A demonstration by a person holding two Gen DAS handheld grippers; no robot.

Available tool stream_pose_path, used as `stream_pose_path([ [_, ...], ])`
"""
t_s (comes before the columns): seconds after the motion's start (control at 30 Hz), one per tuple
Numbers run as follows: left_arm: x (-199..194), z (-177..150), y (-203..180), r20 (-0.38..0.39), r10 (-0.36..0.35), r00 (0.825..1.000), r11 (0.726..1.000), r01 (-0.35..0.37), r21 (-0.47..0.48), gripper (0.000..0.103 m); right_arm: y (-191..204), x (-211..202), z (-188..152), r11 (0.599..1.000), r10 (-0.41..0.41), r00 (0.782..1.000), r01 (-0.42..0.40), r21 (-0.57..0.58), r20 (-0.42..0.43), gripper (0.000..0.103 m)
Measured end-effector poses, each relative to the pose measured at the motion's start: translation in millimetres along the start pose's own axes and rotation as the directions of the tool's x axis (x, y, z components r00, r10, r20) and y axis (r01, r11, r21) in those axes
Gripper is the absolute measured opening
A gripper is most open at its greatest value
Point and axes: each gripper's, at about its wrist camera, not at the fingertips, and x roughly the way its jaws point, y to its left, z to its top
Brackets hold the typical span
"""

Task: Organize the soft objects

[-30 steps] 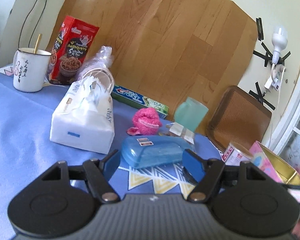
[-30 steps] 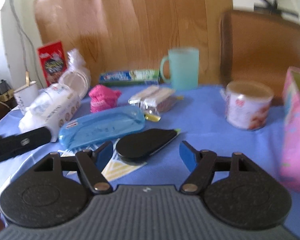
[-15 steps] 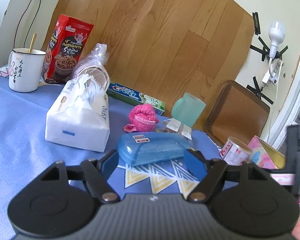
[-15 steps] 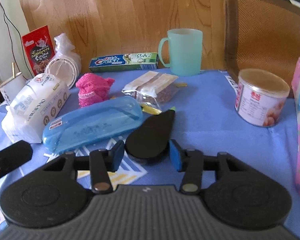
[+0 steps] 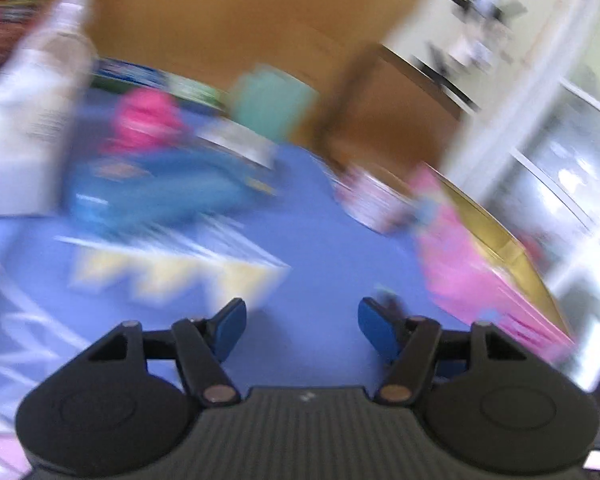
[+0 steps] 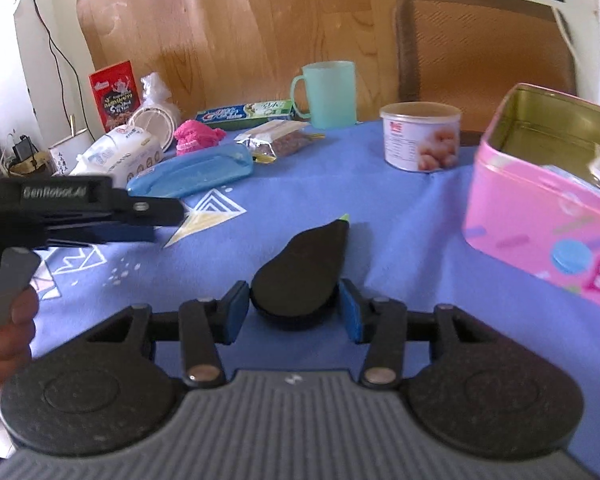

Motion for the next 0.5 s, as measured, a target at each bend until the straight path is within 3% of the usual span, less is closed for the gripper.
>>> stream_pose_path([
  [0.1, 25, -4, -34, -0.110, -0.010, 0.994, 0.997, 0.018, 0.080, 0.054, -1, -2, -3, 1.000, 0.000, 1.000, 0.000, -0.009, 0.024, 0.051],
  [0.13, 30, -5, -42, -0.110, -0.005, 0.994, 0.995, 0.016, 0.098, 0.052, -1, -4, -4, 1.000, 0.000, 0.999, 0.001, -0.016, 0.034, 0.051],
  [0.2, 38, -5, -51, -0.149, -0.036, 0.988, 0.994, 0.050, 0.097, 0.039, -1, -8, -6, 0.999, -0.009, 0.998, 0.010, -0.032, 0.055, 0.051],
  [0.23, 41, -4, -53, -0.168, -0.067, 0.984, 0.994, 0.081, 0.075, 0.038, -1, -9, -8, 0.999, -0.017, 0.998, 0.020, -0.041, 0.064, 0.051],
  [0.37, 38, 4, -78, -0.123, -0.072, 0.990, 0.989, 0.087, 0.123, 0.037, -4, -24, -8, 0.994, -0.068, 0.984, 0.080, -0.069, 0.163, 0.051],
  [0.5, 30, 19, -117, -0.060, -0.114, 0.992, 0.970, 0.124, 0.207, 0.038, -11, -48, 0, 0.982, -0.134, 0.941, 0.169, -0.090, 0.312, 0.051],
])
